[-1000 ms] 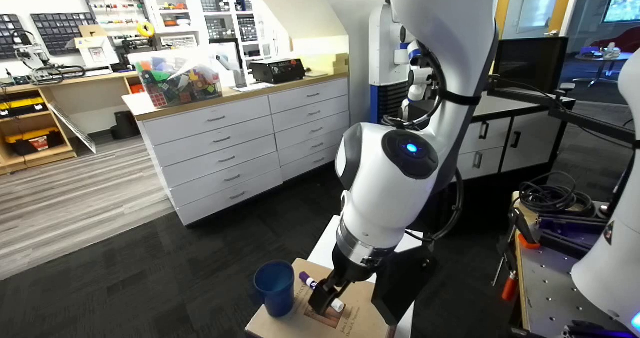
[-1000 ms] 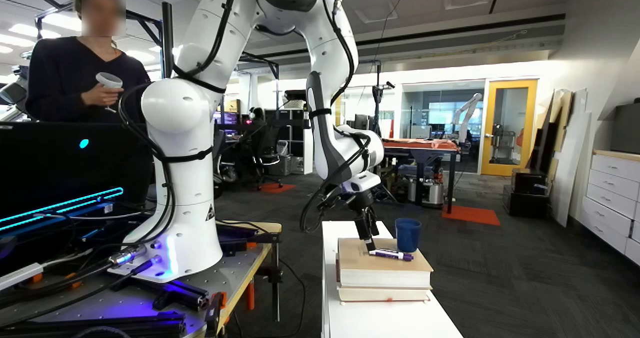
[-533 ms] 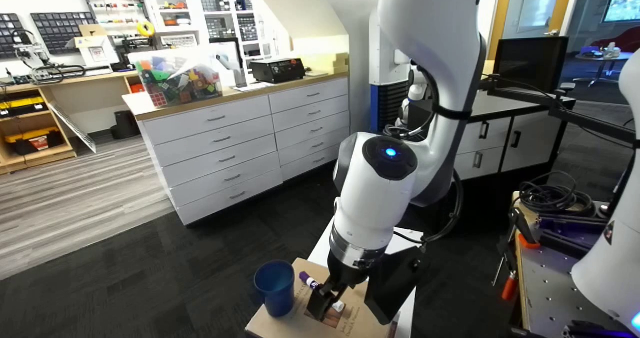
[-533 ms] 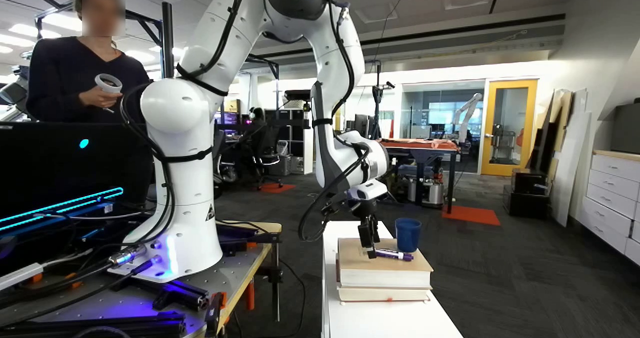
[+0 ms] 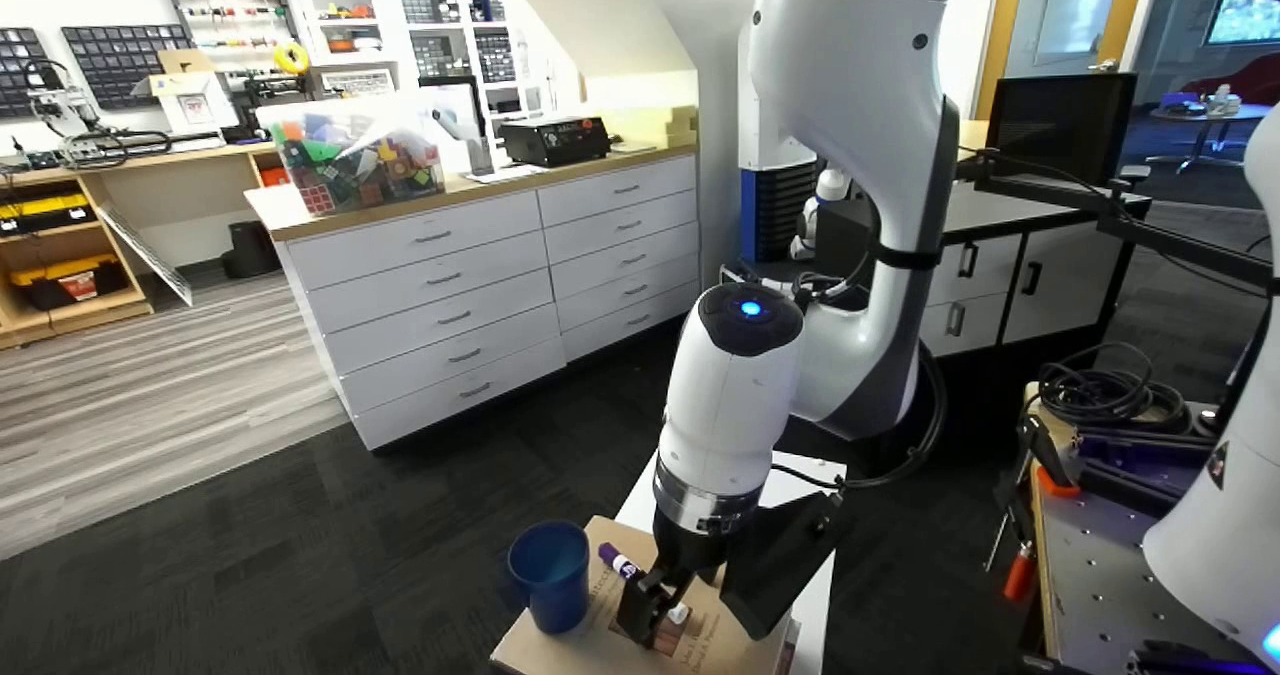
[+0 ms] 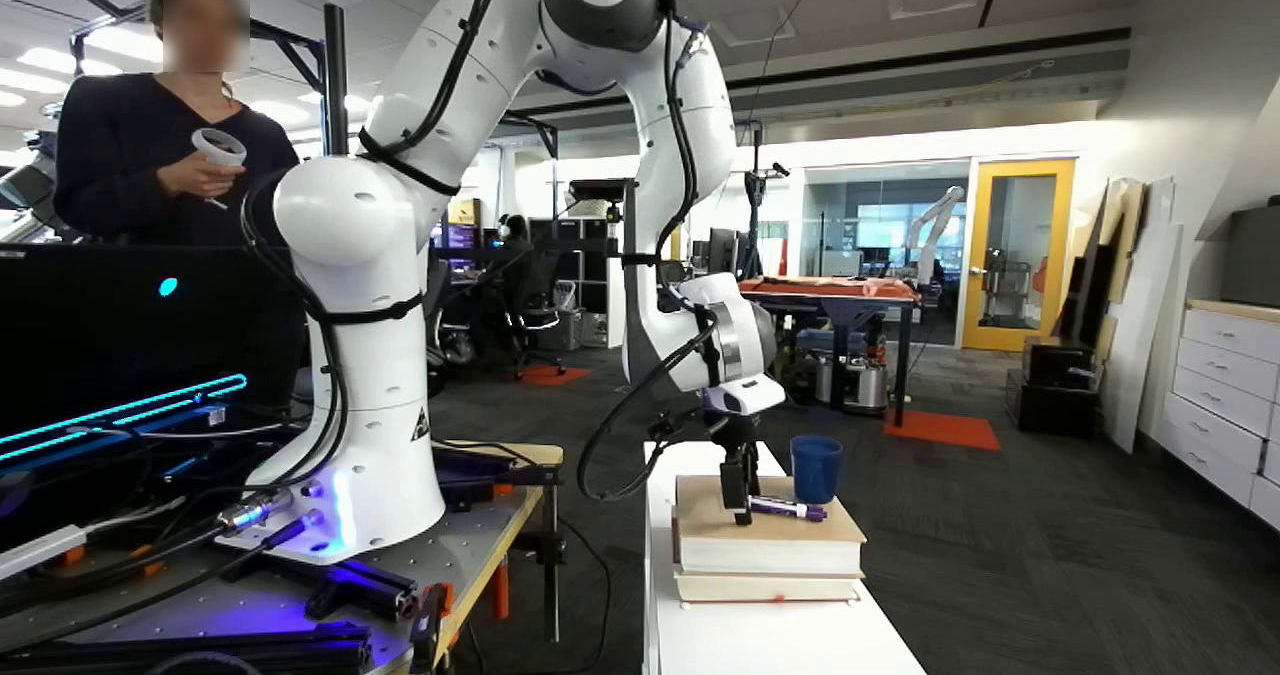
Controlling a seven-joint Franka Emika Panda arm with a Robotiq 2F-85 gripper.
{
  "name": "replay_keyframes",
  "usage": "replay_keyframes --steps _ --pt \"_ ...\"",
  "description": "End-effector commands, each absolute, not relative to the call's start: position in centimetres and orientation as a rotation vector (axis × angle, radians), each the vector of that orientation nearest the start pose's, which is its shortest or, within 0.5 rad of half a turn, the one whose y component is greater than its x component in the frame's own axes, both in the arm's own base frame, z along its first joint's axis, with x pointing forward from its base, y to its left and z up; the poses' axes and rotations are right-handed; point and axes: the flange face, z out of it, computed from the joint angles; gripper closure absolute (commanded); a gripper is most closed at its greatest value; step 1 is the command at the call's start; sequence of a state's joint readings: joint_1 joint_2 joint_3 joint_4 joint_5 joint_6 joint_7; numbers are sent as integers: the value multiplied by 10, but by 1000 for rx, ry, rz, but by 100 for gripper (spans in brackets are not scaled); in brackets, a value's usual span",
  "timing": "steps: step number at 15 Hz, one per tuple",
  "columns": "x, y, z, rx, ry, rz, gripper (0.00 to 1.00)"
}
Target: Pick up the marker and put it in the cup
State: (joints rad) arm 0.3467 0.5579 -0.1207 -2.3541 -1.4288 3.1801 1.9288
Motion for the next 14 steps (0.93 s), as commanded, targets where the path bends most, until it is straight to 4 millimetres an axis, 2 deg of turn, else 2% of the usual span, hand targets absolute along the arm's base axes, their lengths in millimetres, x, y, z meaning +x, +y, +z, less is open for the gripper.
replay_keyframes --steps 1,6,10,14 --pt "406 182 106 -3042 365 -320 0" --pt "405 204 135 -3086 286 -302 0" --pt "424 216 168 -3128 263 -272 0" --pt "439 215 191 -3160 260 -225 0"
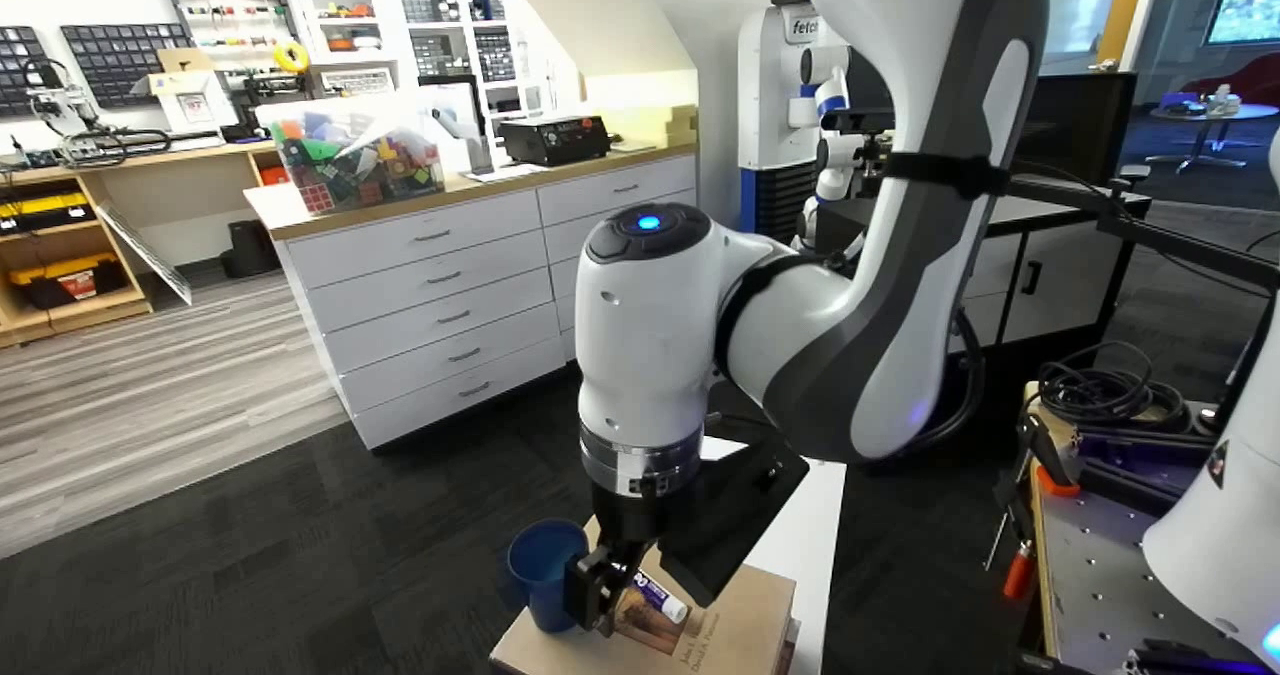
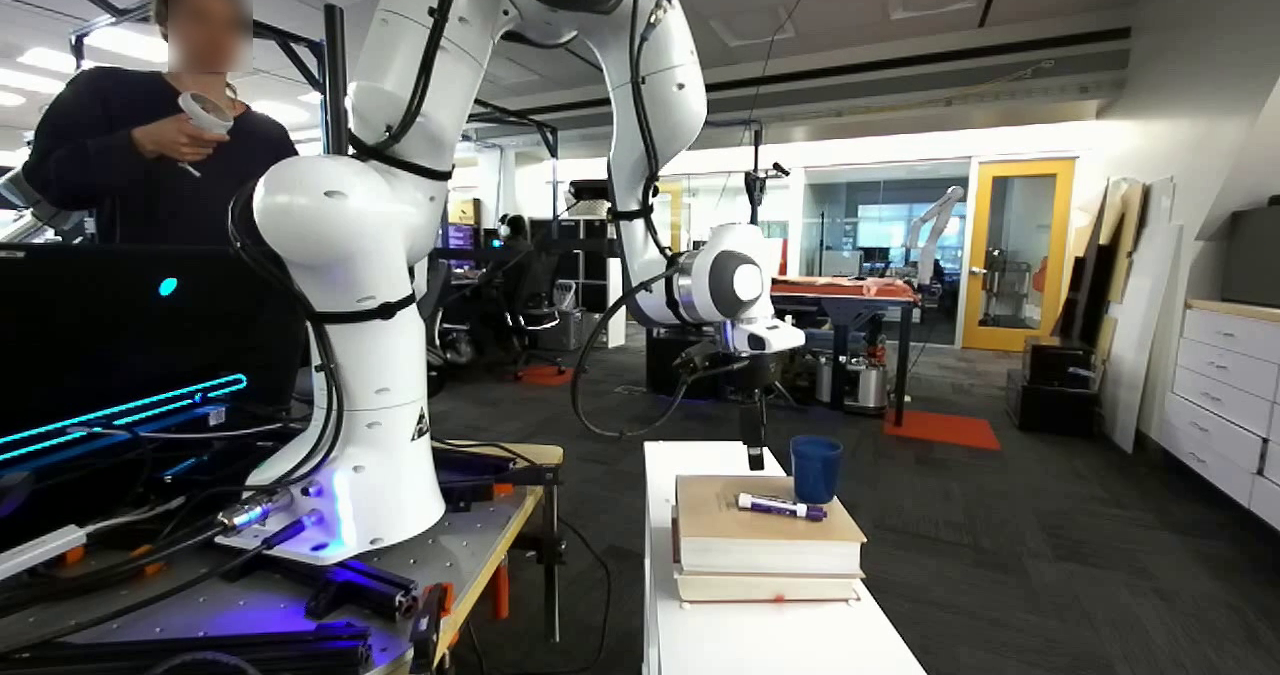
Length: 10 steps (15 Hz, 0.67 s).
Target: Pick up the marker and put it in the cup
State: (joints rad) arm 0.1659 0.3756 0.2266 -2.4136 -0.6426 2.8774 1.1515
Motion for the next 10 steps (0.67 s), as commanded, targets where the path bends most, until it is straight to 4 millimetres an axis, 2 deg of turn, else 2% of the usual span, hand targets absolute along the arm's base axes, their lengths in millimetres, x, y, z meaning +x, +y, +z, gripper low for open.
replay_keyframes --steps 1,5,10 --pt "441 212 193 -3165 271 -205 0" --pt "449 199 194 -3143 307 -100 0" --pt "453 185 185 -3117 341 -3 0"
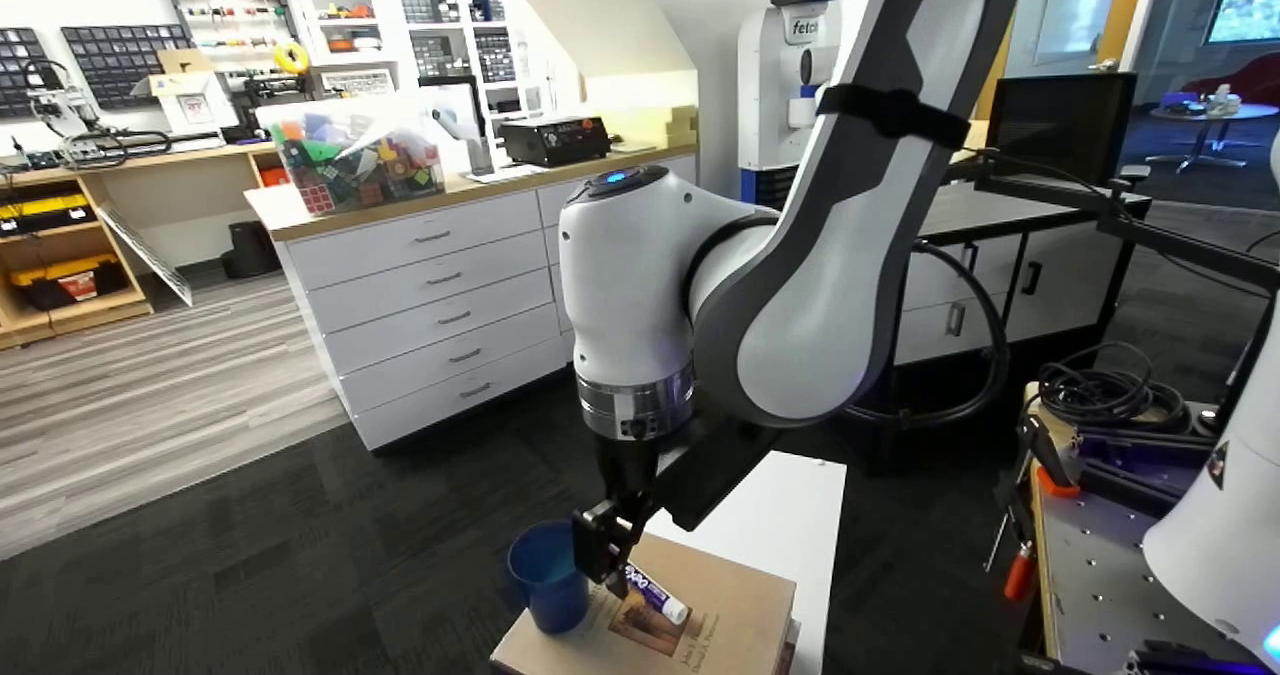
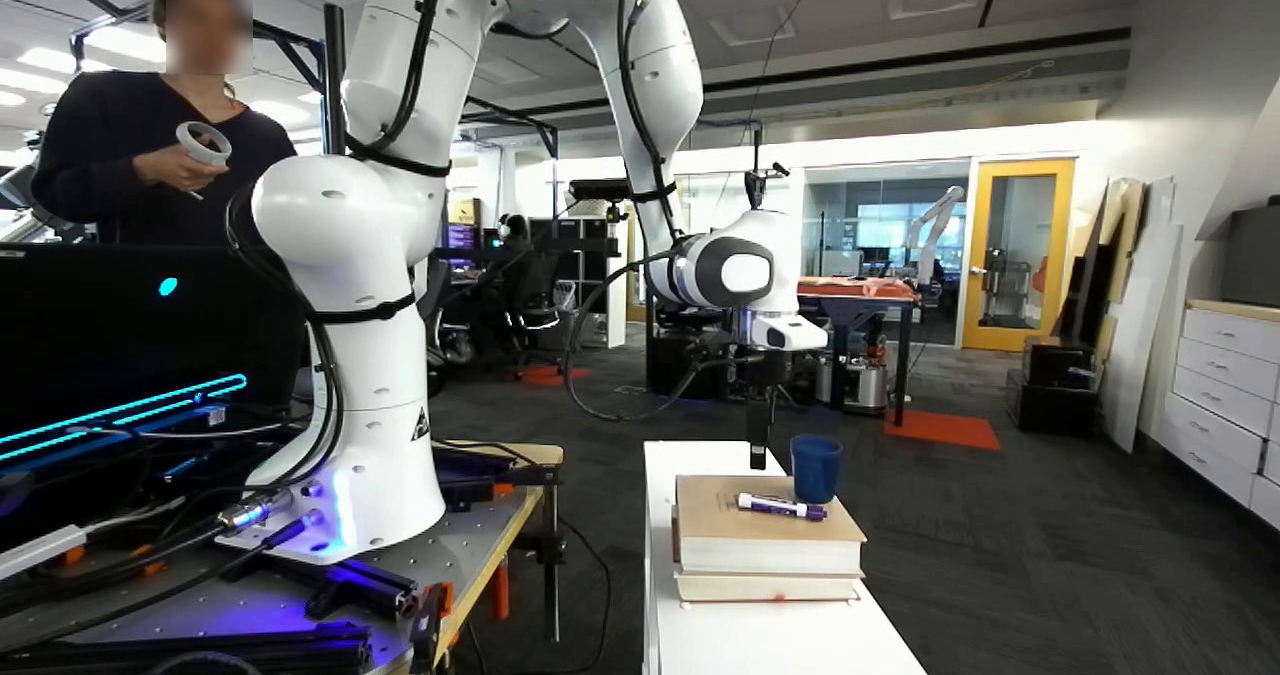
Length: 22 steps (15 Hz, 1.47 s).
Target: Pick up the marker and put it in the cup
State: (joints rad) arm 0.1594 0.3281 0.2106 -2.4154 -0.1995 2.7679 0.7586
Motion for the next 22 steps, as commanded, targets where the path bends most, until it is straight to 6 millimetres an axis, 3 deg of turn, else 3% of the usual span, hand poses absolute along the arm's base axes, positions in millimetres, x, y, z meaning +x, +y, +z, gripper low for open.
replay_keyframes --steps 1,14,22 --pt "453 183 184 -3111 342 6 0" --pt "443 185 150 -3085 326 116 0" --pt "449 186 147 -3059 238 -10 0"
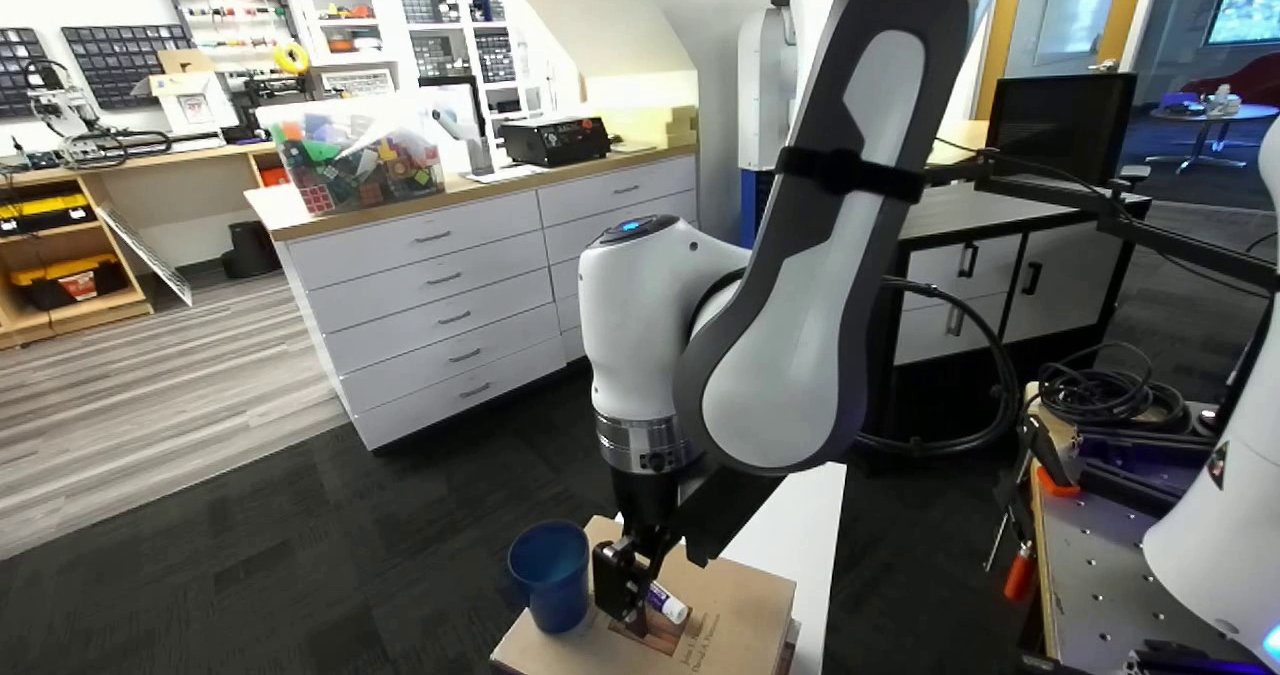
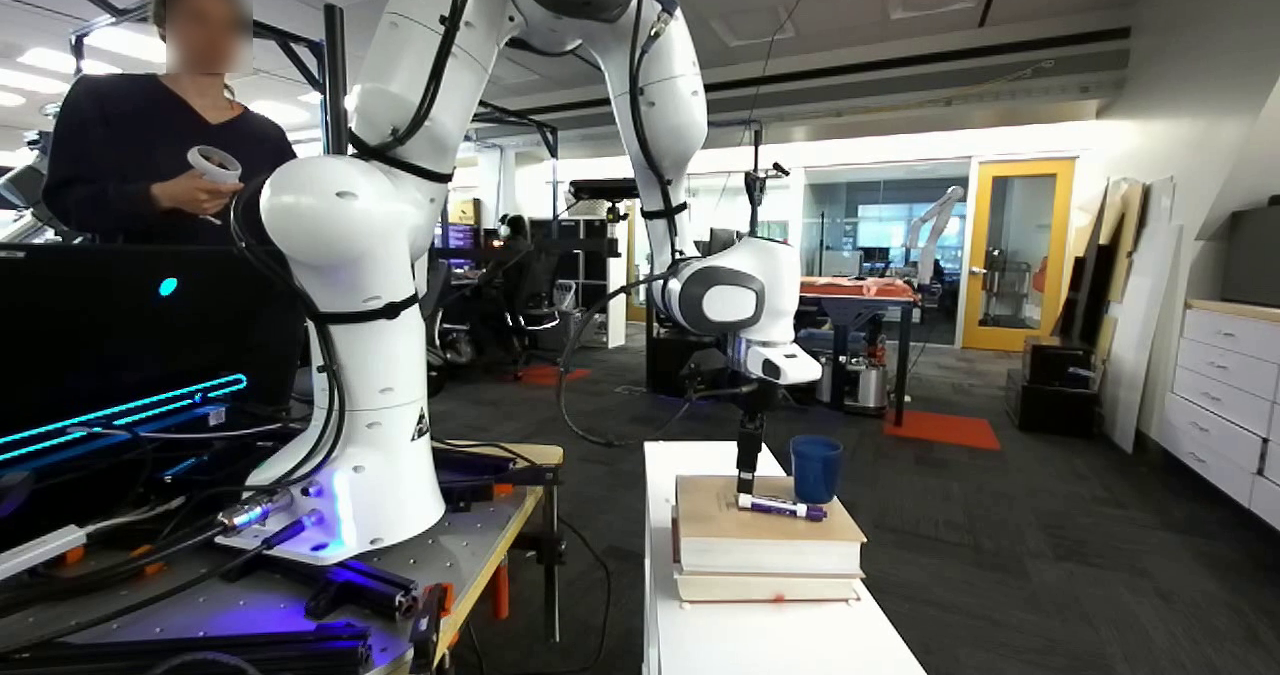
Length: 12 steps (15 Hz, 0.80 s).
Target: Pick up the marker and put it in the cup
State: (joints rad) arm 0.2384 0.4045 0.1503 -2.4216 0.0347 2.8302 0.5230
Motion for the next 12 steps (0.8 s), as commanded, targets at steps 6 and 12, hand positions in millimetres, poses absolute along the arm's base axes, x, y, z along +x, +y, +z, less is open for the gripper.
replay_keyframes --steps 6,12 --pt "447 184 137 -3061 208 -2 0" --pt "448 183 124 -3032 154 -65 0"
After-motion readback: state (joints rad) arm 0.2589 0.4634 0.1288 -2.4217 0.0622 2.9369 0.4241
